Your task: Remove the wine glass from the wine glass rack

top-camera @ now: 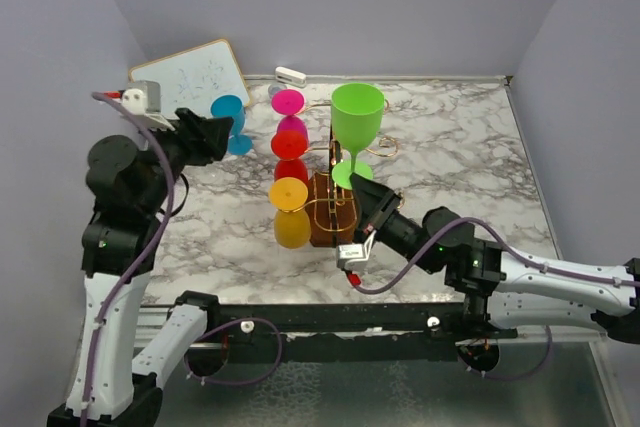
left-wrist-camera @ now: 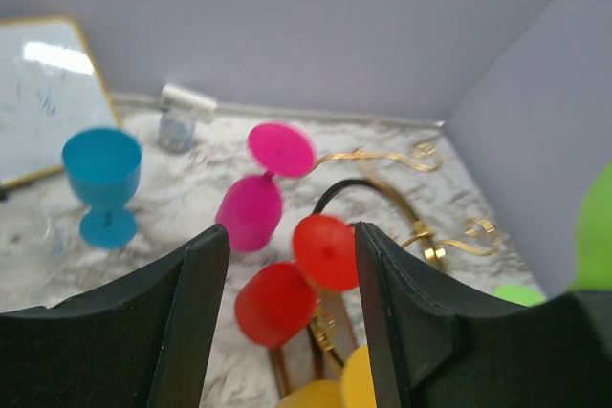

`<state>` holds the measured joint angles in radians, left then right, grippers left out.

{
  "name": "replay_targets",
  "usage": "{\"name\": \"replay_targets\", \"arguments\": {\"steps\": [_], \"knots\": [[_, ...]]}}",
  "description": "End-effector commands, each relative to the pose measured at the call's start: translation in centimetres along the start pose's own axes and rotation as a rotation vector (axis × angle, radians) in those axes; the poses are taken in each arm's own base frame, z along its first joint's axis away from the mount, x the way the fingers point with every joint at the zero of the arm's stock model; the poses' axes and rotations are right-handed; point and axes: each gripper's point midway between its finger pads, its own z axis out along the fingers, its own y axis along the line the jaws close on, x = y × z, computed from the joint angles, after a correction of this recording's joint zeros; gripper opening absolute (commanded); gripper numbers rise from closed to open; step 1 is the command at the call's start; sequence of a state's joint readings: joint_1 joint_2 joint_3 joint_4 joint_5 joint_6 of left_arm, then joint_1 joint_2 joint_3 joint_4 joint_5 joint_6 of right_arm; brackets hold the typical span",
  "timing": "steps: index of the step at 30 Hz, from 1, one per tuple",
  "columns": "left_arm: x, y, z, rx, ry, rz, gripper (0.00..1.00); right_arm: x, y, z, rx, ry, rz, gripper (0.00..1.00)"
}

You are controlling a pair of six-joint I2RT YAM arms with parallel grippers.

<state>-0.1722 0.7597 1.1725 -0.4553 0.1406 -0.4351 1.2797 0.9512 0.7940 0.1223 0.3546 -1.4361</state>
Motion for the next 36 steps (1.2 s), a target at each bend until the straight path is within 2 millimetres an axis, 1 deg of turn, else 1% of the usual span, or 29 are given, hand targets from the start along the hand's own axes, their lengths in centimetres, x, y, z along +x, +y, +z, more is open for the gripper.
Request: {"name": "replay_targets", "arguments": {"steps": [1, 2, 4, 6, 8, 10, 13, 17, 23, 26, 31, 36], "knots": [[-5.8, -6.7, -4.2, 0.217, -0.038, -0.052, 0.60, -0.3, -5.8, -3.4, 0.205, -0.008, -0.244, 0.01], [-6.5, -7.8, -4.9, 0.254, -0.038, -0.065, 0.61, -0.4, -5.7, -3.6, 0.204, -0.017, -0.273, 0.01], [-6.8, -9.8, -5.8, 0.342, -0.020, -0.115, 0.64, -0.7, -5.2, -3.6, 0.174, -0.030, -0.311, 0.01], [-6.2, -11.2, -6.1, 0.424, 0.028, -0.171, 0.67, -0.9, -4.2, -3.3, 0.135, -0.036, -0.363, 0.01], [-5.2, -12.4, -6.4, 0.500, 0.089, -0.219, 0.69, -1.2, -3.1, -2.9, 0.101, -0.041, -0.407, 0.01], [-4.5, -13.0, -6.5, 0.540, 0.126, -0.255, 0.69, -1.6, -2.4, -2.7, 0.088, -0.047, -0.442, 0.01], [-4.2, -12.8, -6.6, 0.527, 0.152, -0.263, 0.70, -2.2, -1.6, -2.3, 0.062, -0.060, -0.489, 0.01], [-3.7, -12.5, -6.7, 0.504, 0.179, -0.267, 0.70, -2.5, 0.1, -1.8, -0.022, -0.073, -0.576, 0.01], [-2.4, -12.0, -7.1, 0.478, 0.216, -0.270, 0.70, -3.1, 1.9, -1.2, -0.090, -0.086, -0.630, 0.01], [-2.2, -11.8, -7.8, 0.463, 0.216, -0.264, 0.70, -3.3, 3.0, -0.9, -0.136, -0.095, -0.657, 0.01], [-1.9, -11.3, -8.7, 0.431, 0.214, -0.252, 0.70, -4.4, 3.9, -0.6, -0.169, -0.125, -0.684, 0.01], [-0.4, -10.7, -8.7, 0.410, 0.255, -0.265, 0.70, -5.6, 4.4, -0.3, -0.181, -0.153, -0.706, 0.01]]}}
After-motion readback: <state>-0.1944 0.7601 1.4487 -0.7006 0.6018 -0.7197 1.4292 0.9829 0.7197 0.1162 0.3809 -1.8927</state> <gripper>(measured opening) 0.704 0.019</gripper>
